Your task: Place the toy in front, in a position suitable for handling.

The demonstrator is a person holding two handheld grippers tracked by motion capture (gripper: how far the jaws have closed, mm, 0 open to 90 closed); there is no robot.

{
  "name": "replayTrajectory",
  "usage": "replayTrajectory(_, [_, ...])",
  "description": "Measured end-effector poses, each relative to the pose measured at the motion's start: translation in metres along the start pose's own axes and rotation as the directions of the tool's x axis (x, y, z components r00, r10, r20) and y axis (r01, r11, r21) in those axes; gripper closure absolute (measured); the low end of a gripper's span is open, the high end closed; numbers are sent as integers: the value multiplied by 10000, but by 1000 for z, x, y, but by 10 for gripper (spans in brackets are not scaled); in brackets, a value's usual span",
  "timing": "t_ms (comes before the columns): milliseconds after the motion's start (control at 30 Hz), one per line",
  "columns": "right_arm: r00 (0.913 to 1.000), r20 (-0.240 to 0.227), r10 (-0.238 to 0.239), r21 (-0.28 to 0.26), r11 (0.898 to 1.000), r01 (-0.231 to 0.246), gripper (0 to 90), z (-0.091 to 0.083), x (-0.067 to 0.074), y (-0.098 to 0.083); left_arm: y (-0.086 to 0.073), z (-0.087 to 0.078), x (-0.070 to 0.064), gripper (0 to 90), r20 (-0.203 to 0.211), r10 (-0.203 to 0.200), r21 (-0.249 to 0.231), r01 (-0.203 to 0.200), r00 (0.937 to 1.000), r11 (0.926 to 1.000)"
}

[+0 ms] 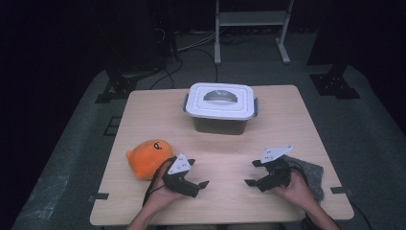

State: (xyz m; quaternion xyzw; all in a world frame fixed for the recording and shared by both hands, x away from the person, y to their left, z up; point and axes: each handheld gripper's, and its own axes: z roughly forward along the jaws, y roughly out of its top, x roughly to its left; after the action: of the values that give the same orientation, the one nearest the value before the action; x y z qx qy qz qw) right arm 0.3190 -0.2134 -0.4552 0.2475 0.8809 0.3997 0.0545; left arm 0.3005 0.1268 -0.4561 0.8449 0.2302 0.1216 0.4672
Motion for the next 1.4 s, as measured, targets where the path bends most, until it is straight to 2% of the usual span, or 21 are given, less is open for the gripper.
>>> replayTrajectory(367, [9999, -34, 94, 43, 9999, -94, 186, -1, -3, -4, 3, -1, 1, 76, 5, 57, -105, -57, 10000, 9999])
replayTrajectory(500, [10000, 42, 48, 38, 10000, -48, 186, -2, -2, -3, 7, -7, 2, 77, -49, 221, -311, -222, 9997, 9993])
replayTrajectory(567, [10000, 34, 21, 50, 10000, -21, 186, -1, -2, -2, 9, -12, 4, 80, -22, 170, -530, -171, 9999, 9984])
replayTrajectory(700, [9999, 71, -93, 120, 9999, 92, 186, 0, -1, -1, 11, -26, 8, 81, -236, 314, -875, -334, 9992, 9956])
replayTrajectory(933, [9999, 84, -123, 86, 9999, 122, 186, -1, 2, -1, 16, -55, 25, 81, -980, 75, -1655, -238, 9952, 9859])
replayTrajectory(1033, [9999, 82, -132, 100, 9999, 131, 186, -1, 2, 0, 16, -68, 34, 81, -1357, -103, -2005, -173, 9907, 9795])
replayTrajectory(1133, [9999, 27, -127, 104, 9999, 126, 186, 0, 1, -1, 14, -81, 43, 80, -1875, -200, -2235, -229, 9821, 9744])
replayTrajectory(1267, [9999, 11, -137, 106, 9999, 137, 186, 0, 2, -1, 8, -95, 57, 80, -2303, -660, -2502, 65, 9709, 9682])
replayTrajectory(1400, [9999, -8, -136, 102, 9999, 136, 186, 0, 1, -1, 1, -107, 67, 80, -2673, -706, -2431, 37, 9610, 9700])
